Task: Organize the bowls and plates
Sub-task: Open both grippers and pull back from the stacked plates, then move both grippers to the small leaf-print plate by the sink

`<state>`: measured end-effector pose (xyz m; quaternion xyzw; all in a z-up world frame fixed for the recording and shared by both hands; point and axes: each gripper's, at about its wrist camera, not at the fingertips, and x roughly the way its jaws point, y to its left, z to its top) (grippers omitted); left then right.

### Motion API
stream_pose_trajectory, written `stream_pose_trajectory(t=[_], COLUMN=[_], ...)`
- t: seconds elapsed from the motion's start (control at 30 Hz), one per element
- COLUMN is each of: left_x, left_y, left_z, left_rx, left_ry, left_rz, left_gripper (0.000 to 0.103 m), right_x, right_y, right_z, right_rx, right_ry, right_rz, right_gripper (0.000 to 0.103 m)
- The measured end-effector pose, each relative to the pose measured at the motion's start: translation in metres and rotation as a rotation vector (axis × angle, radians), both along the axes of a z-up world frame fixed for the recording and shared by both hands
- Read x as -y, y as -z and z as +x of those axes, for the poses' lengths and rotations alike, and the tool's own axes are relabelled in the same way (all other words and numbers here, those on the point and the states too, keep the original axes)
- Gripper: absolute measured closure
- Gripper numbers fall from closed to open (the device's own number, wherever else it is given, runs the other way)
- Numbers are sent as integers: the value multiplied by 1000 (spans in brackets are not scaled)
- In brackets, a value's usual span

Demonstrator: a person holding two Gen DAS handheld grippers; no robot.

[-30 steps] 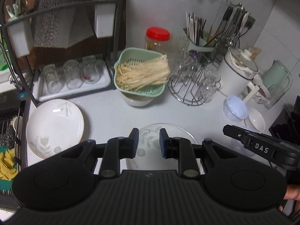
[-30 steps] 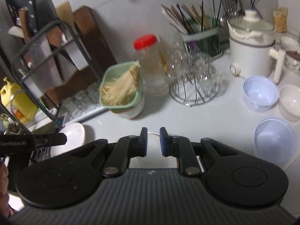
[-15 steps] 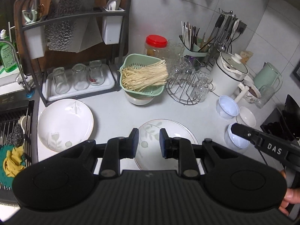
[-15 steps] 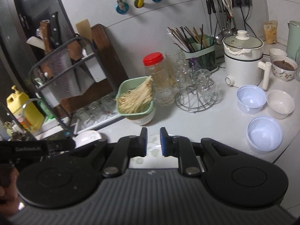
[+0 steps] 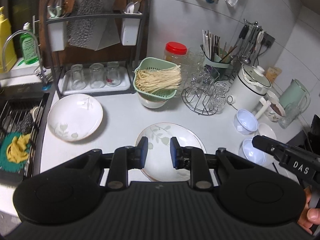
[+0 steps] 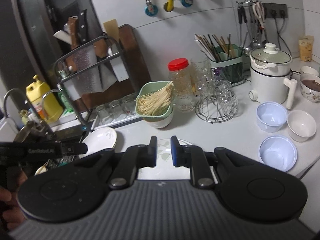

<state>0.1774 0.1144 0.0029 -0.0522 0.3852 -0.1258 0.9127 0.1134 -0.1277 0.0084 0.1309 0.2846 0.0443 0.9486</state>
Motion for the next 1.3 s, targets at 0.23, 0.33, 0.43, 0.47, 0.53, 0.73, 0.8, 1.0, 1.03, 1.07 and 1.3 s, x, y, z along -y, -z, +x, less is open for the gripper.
stream_pose_trajectory(t=[0.23,0.33,0.43,0.47,0.53,0.73,0.8,1.0,1.03,1.07,1.3], left_x=[10,13,15,17,19,17,14,1,-1,-2,-15], left_y=[-1,2,6,7,8,13,15,15,13,13,16], left_z=[-34,-50,-65,-70,-82,-108,-113,-120,-121,-121,-109], left_rx=[6,2,-6,-8,-9,-25,-38,-31,-25,-20,-34], left_ry=[-99,-145,-189,-203,-232,-313,-352,-431,-437,-442,-447], left_rz=[13,18,19,21,29,44,54,78,89,95,93], left_gripper=[77,77,77,77,77,70,47,14,13,12,9], right_x=[9,11,12,13,14,12,13,18,19,21,16], right_y=[2,5,7,8,9,12,14,17,17,18,27], right_z=[-8,-12,-16,-18,-20,-33,-34,-34,-33,-32,-18], right_rx=[-4,-6,-13,-13,-17,-10,-20,-11,-8,-6,-46], right_ry=[-108,-157,-205,-220,-244,-313,-325,-309,-298,-284,-273], right_rz=[9,11,13,13,13,-8,5,5,5,7,32], right_gripper=[85,85,85,85,85,85,85,32,25,19,20])
